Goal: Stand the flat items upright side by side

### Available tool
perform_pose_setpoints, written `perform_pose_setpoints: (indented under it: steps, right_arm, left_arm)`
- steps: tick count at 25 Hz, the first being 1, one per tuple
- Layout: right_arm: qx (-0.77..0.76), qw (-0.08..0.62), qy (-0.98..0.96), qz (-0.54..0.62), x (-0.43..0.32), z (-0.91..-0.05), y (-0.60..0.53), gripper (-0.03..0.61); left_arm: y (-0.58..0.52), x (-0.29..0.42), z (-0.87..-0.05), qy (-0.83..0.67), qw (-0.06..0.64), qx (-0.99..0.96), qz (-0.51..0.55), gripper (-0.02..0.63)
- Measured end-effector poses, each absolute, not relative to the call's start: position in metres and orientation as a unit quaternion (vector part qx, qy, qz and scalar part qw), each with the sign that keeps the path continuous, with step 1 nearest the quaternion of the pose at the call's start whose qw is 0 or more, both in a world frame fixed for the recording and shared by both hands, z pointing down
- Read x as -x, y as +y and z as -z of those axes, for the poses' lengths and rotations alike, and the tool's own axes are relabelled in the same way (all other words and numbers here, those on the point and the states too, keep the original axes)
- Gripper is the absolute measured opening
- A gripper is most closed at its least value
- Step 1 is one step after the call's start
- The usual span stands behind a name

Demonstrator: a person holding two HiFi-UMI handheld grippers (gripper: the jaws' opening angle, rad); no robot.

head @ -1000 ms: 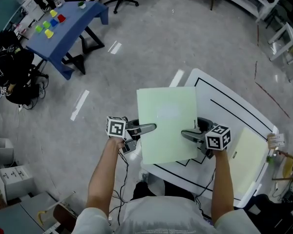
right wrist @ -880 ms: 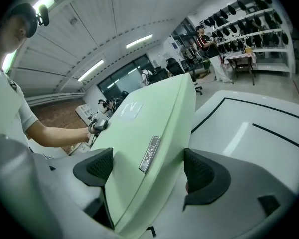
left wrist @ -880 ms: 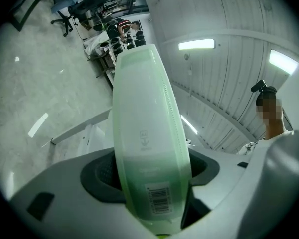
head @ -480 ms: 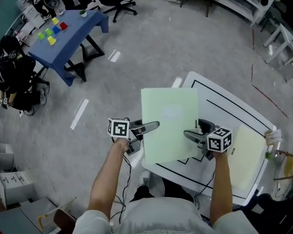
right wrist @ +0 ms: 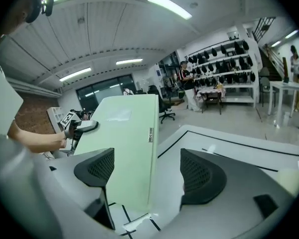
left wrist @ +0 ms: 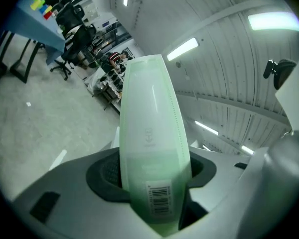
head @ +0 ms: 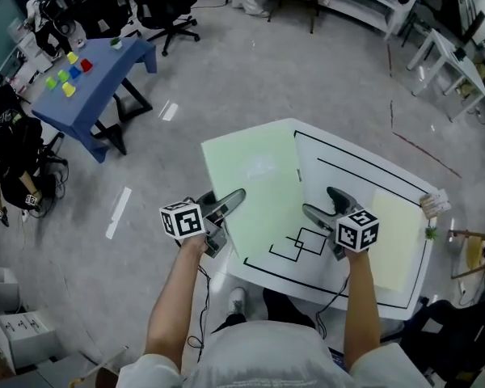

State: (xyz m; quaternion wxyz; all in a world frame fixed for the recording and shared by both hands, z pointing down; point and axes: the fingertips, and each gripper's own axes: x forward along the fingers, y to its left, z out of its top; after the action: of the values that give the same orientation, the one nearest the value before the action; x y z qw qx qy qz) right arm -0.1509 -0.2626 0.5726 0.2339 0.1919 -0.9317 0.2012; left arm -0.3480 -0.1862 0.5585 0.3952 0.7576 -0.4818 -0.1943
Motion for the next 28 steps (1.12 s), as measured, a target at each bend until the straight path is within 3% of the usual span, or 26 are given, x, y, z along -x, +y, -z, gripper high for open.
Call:
perform_pose_setpoints:
  steps: [13,28]
  right_arm:
    - [-0.304,0.170,-0.931,-0.112,0.086,-0.462,-0.195,0.433]
    - [-0.381,0.145,-0.910,-0.080,-0.028,-0.418,-0.139,0.431]
  left_arm:
    - [-0.141,0.325,-0.455,-0.561,0.212,-0.790,0.126,0.276]
    - [-0.115,0.225,-0.405,-0.580,0.092,-0.808,0.049,0.276]
